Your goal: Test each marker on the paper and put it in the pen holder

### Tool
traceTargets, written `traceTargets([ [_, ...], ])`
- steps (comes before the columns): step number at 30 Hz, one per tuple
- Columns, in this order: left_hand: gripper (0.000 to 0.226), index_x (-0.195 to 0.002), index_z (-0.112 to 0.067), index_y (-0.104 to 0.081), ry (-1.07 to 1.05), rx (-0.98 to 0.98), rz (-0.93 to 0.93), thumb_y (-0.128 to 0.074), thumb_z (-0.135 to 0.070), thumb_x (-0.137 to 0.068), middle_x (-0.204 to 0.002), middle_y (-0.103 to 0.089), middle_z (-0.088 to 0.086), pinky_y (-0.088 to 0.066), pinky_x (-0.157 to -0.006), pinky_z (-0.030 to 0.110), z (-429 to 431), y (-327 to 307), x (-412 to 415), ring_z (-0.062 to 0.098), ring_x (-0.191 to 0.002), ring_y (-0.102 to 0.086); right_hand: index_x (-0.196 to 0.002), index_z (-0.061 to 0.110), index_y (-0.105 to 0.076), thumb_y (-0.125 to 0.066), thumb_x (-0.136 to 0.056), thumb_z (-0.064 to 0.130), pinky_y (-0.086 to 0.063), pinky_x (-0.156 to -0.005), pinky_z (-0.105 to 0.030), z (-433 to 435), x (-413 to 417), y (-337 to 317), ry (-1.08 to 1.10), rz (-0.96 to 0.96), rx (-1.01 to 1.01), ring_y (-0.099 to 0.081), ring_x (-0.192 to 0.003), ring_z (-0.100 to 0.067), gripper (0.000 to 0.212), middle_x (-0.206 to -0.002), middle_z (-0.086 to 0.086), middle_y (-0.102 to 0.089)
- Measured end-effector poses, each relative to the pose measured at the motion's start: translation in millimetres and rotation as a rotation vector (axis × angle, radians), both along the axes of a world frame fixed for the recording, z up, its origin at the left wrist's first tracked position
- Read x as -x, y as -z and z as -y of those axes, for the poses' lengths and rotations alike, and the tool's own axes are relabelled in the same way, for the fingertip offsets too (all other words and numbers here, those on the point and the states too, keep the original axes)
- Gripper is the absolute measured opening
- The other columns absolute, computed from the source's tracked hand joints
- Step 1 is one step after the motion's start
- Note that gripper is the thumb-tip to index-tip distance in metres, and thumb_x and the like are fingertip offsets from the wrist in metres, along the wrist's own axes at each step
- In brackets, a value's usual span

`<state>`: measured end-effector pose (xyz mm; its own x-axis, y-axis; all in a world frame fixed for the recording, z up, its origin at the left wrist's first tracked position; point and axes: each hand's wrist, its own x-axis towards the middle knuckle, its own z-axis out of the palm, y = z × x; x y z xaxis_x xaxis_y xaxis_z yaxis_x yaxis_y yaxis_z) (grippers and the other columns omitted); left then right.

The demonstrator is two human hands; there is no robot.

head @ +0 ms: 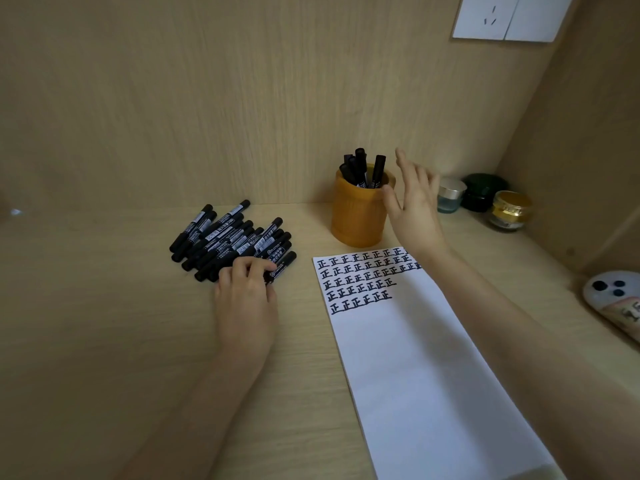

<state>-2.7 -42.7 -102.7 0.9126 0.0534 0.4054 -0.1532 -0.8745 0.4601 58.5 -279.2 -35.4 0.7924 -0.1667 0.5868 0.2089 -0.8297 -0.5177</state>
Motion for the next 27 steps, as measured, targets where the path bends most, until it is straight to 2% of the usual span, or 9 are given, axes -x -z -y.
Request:
traceTargets([
  [4,0.028,-0.114,-0.017,-0.060,0.018,0.024,0.010,-0.063,-0.012,-0.086,-0.114,-0.058,0.006,-0.040,-0.090,0.041,1,0,-1,0.028,-0.103,-0.050,-0.136,0.012,-0.049,-0.048,-0.097,0.012,-0.015,-0.096,-0.012,-7,25,13,-0.047,0.061,0.002,-0.023,-0.121,-0.010,0.039,-0.135,-0.005,-0.048],
  [8,0.025,-0.110,-0.018,-0.064,0.022,0.008,0.029,-0.066,-0.018,-0.085,-0.106,-0.063,0.005,-0.041,-0.086,0.040,1,1,0,0.026,-0.100,-0.050,-0.123,0.011,-0.059,-0.050,-0.095,0.008,-0.017,-0.095,-0.003,-18,42,26,-0.122,0.096,-0.008,-0.025,-0.111,-0.005,0.030,-0.125,-0.003,-0.054],
  [12,0.029,-0.109,-0.017,-0.065,0.021,-0.044,0.049,-0.070,-0.025,-0.082,-0.100,-0.067,0.001,-0.038,-0.081,0.037,0,1,-1,0.025,-0.097,-0.049,-0.116,0.011,-0.064,-0.052,-0.093,0.005,-0.018,-0.096,-0.002,-26,54,32,-0.178,0.087,0.011,-0.030,-0.112,-0.010,0.026,-0.118,-0.001,-0.058],
  [16,0.026,-0.105,-0.017,-0.068,0.050,-0.010,0.109,-0.072,-0.018,-0.079,-0.092,-0.070,-0.002,-0.039,-0.077,0.035,0,1,0,0.023,-0.091,-0.051,-0.111,0.013,-0.067,-0.053,-0.095,0.005,-0.020,-0.095,-0.002,-35,67,37,-0.228,0.012,-0.050,-0.034,-0.111,-0.009,0.022,-0.110,0.005,-0.059],
  [19,0.028,-0.109,-0.018,-0.065,0.105,0.105,0.137,-0.070,-0.017,-0.081,-0.096,-0.067,-0.006,-0.039,-0.084,0.033,2,-4,2,0.019,-0.093,-0.054,-0.110,0.017,-0.067,-0.052,-0.097,0.014,-0.028,-0.085,-0.002,-43,76,36,-0.264,-0.125,-0.206,-0.041,-0.099,0.002,0.019,-0.099,0.012,-0.060],
  [21,0.028,-0.110,-0.020,-0.064,0.199,0.240,0.151,-0.068,-0.017,-0.082,-0.097,-0.062,-0.012,-0.043,-0.089,0.033,7,-11,7,0.013,-0.096,-0.056,-0.113,0.021,-0.064,-0.055,-0.096,0.028,-0.037,-0.072,-0.009,-50,81,34,-0.302,-0.255,-0.392,-0.049,-0.082,0.001,0.020,-0.090,0.006,-0.061],
  [24,0.026,-0.109,-0.022,-0.063,0.384,0.390,0.160,-0.066,-0.019,-0.083,-0.098,-0.058,-0.019,-0.046,-0.090,0.022,14,-18,16,0.003,-0.096,-0.057,-0.122,0.019,-0.052,-0.063,-0.084,0.048,-0.041,-0.057,-0.021,-60,82,34,-0.362,-0.438,-0.725,-0.052,-0.062,-0.008,0.049,-0.075,-0.002,-0.058],
  [25,0.024,-0.107,-0.022,-0.063,0.428,0.401,0.158,-0.065,-0.020,-0.083,-0.099,-0.058,-0.021,-0.045,-0.089,0.017,15,-19,18,0.001,-0.097,-0.057,-0.123,0.016,-0.051,-0.064,-0.081,0.047,-0.041,-0.054,-0.021,-61,82,34,-0.370,-0.471,-0.810,-0.052,-0.057,-0.010,0.054,-0.071,-0.002,-0.057],
  [27,0.022,-0.105,-0.021,-0.065,0.481,0.419,0.159,-0.066,-0.020,-0.084,-0.100,-0.059,-0.020,-0.044,-0.088,0.012,18,-20,19,0.000,-0.096,-0.058,-0.114,0.009,-0.055,-0.066,-0.086,0.035,-0.041,-0.048,-0.021,-63,80,34,-0.427,-0.482,-0.943,-0.050,-0.050,-0.012,0.039,-0.065,-0.002,-0.056],
])
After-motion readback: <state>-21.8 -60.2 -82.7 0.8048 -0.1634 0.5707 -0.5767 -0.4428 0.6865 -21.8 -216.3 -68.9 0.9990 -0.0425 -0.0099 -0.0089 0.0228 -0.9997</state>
